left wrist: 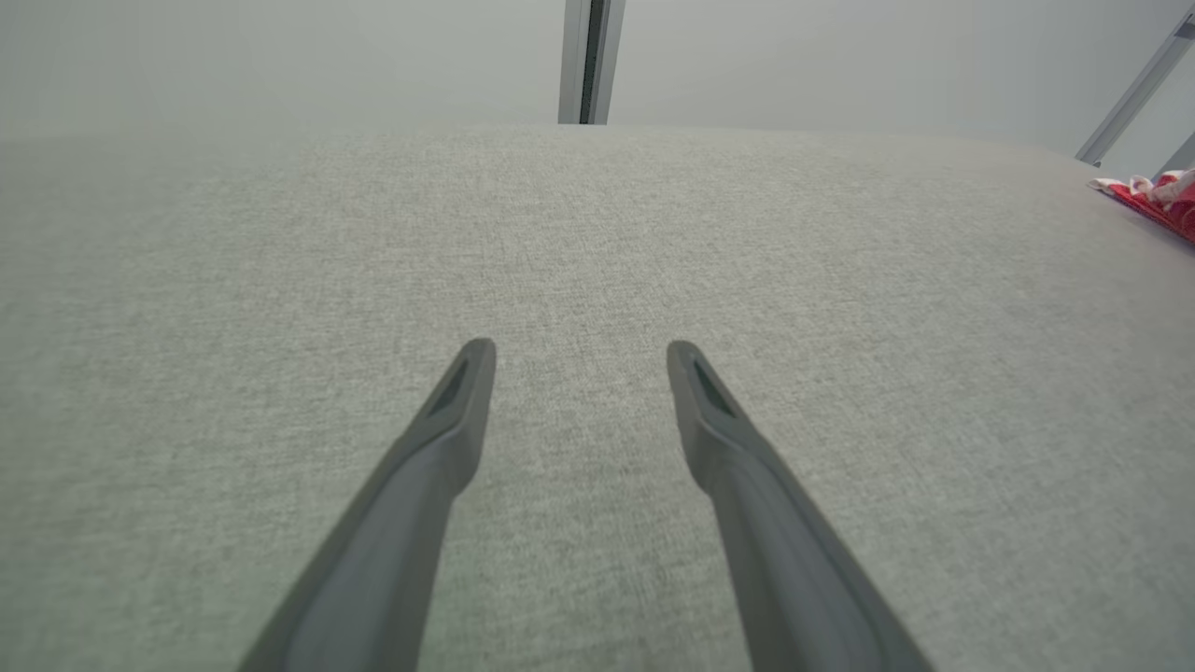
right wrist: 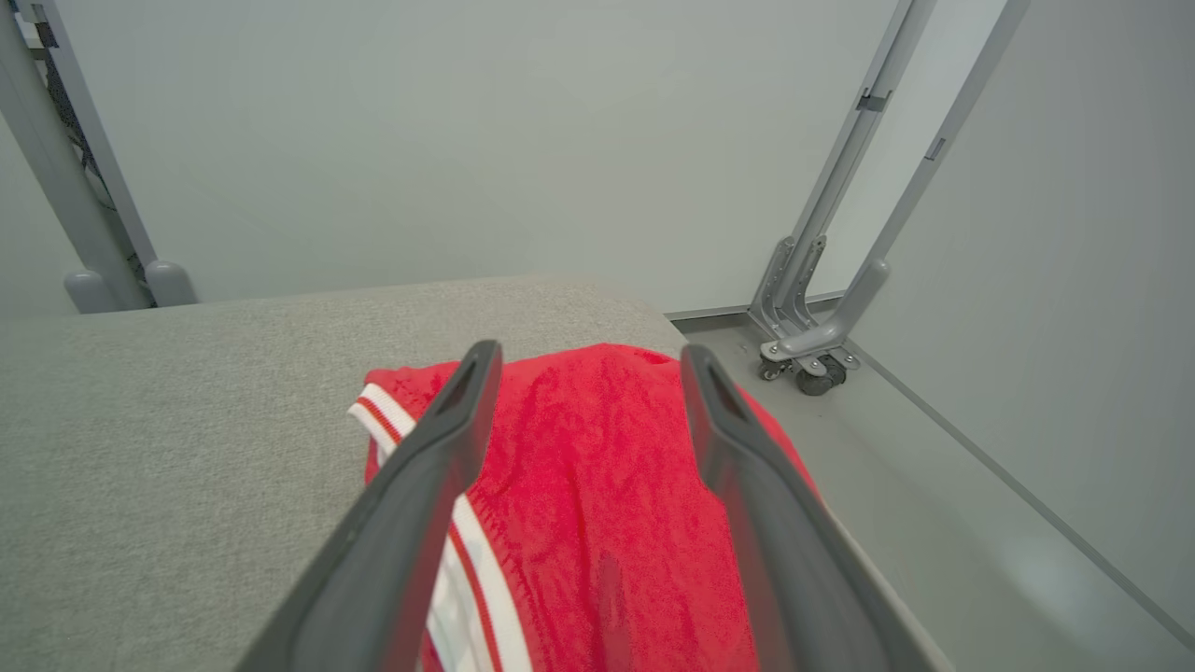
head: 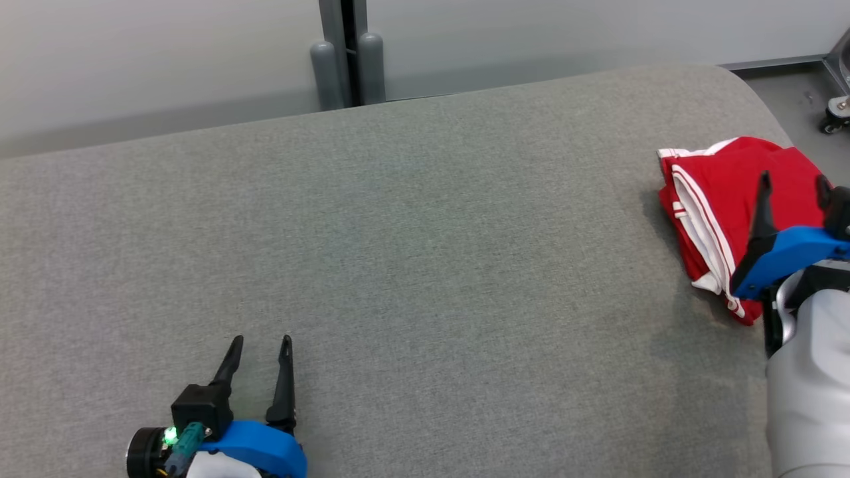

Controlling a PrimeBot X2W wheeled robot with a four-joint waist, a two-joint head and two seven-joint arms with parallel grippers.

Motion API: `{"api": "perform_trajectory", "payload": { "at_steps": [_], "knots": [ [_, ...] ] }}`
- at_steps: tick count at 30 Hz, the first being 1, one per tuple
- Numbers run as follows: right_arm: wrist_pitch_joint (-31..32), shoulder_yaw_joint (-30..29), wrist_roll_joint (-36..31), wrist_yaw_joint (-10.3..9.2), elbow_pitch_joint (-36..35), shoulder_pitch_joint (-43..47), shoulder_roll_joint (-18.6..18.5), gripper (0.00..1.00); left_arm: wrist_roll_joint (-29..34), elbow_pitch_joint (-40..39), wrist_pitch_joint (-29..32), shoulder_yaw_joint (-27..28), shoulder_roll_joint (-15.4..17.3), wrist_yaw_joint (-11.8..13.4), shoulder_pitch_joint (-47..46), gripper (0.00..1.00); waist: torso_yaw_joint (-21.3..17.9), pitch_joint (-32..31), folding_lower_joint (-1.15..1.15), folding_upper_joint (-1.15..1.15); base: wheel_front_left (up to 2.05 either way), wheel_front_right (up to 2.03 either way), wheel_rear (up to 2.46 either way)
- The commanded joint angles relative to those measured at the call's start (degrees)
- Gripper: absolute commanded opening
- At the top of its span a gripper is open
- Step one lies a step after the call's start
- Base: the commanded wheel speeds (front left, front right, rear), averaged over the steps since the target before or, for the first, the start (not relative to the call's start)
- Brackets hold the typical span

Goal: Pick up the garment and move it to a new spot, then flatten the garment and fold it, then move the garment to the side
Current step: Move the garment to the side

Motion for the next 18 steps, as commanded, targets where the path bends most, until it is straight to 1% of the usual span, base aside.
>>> {"api": "perform_trajectory", "payload": {
  "at_steps": [1, 5, 10, 12, 14, 18],
  "knots": [
    [-0.4, 2.2, 1.8, -0.02, -2.1, 1.6, 0.8, 1.0, -0.1, -0.5, -0.1, 0.9, 0.0, 0.6, 0.2, 1.0, 0.3, -0.1, 0.0, 0.0, 0.0, 0.0, 0.0],
    [-0.4, 10.1, 9.2, -0.01, -8.4, 8.2, 2.4, 1.0, -0.8, -1.0, -0.1, 2.6, 0.0, 1.1, 0.3, 1.0, 2.1, -0.6, 0.0, 0.0, 0.0, 0.0, 0.0],
    [-0.4, 20.7, 21.2, -0.02, -14.3, 17.0, 2.4, 1.0, -1.5, -1.5, -0.1, 4.3, 0.0, 1.7, 0.2, 1.0, 4.7, -1.0, 0.0, 0.0, 0.0, 0.0, 0.0],
    [-0.4, 24.2, 24.4, -0.02, -16.3, 19.9, 2.4, 1.0, -1.8, -1.6, -0.1, 4.8, 0.0, 2.0, 0.2, 1.0, 5.8, -1.1, 0.0, 0.0, 0.0, 0.0, 0.0],
    [-0.4, 26.7, 26.8, -0.01, -17.8, 22.4, 2.4, 1.0, -2.1, -1.8, -0.1, 5.2, 0.0, 2.2, 0.4, 1.0, 6.9, -1.2, 0.0, 0.0, 0.0, 0.0, 0.0],
    [-0.4, 29.3, 29.3, -0.01, -19.7, 25.6, 2.4, 1.0, -2.3, -2.0, -0.1, 5.6, -0.1, 2.4, 1.0, 1.0, 8.4, -1.7, 0.0, 0.0, 0.0, 0.0, 0.0]
  ]
}}
